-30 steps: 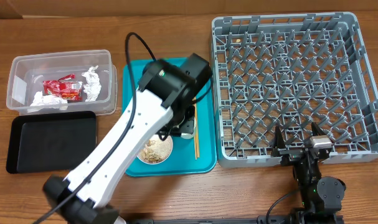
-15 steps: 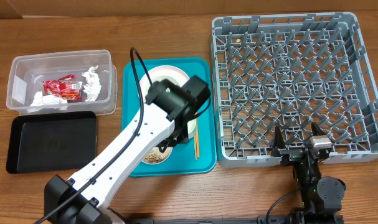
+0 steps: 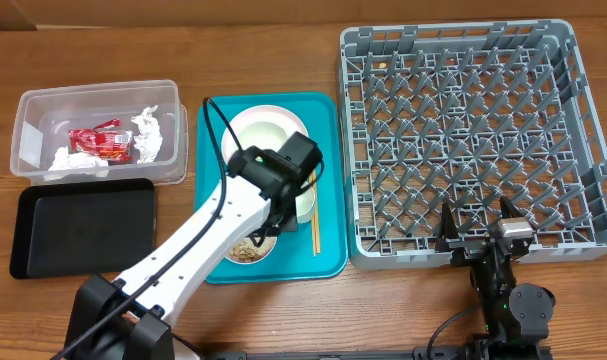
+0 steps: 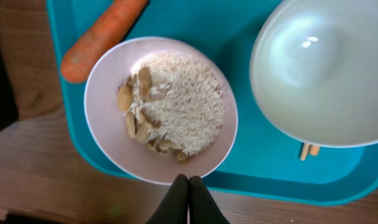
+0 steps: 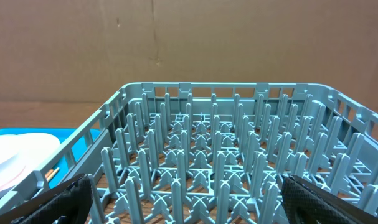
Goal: Sort waste into correct bins and load items into the dishwasher
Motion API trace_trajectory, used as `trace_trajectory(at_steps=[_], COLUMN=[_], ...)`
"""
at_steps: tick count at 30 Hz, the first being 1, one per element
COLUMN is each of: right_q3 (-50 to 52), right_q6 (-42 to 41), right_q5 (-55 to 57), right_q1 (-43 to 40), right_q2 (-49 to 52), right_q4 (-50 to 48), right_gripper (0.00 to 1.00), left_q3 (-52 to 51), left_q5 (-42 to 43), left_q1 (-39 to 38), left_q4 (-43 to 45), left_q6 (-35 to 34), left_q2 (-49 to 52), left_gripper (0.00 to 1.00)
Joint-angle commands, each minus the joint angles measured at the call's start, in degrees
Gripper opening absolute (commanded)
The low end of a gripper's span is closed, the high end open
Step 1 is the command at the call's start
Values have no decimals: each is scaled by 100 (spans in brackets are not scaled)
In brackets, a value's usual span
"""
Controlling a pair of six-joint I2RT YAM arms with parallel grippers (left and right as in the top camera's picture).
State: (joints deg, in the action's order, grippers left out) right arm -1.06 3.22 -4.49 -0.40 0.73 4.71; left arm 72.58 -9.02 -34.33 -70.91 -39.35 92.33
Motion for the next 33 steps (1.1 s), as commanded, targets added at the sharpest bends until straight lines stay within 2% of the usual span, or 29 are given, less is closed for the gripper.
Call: trace_trajectory(at_steps=[1, 4, 10, 13, 22, 25, 29, 33], right_q3=[61, 61, 61, 61, 61, 61, 61, 61], right_q6=[-26, -26, -26, -26, -26, -26, -26, -26], right_q5=[-11, -9, -9, -11, -11, -11, -11, -9], right_q1=[-33, -33, -33, -33, -33, -33, -33, -33], right_q2=[-57, -57, -57, -57, -57, -57, -57, -57], right_q4=[-28, -28, -28, -28, -28, -28, -28, -28], right_gripper=[100, 100, 100, 100, 100, 100, 100, 100], left_q3=[-22, -22, -44, -144, -638, -697, -699, -750], left_q5=[627, 953, 1003, 1012, 1010, 1012, 1010, 1010], left_q1=[247, 420, 553, 555, 555, 555, 551, 544], left_q4=[50, 111, 203, 304, 726, 887, 973, 1078], left_q6=[883, 1294, 1550, 1558, 1556, 1458, 1451, 1451], left_q2=[-111, -111, -107, -103, -94, -94, -85, -83], left_gripper=[4, 4, 6, 10, 11, 15, 26, 28])
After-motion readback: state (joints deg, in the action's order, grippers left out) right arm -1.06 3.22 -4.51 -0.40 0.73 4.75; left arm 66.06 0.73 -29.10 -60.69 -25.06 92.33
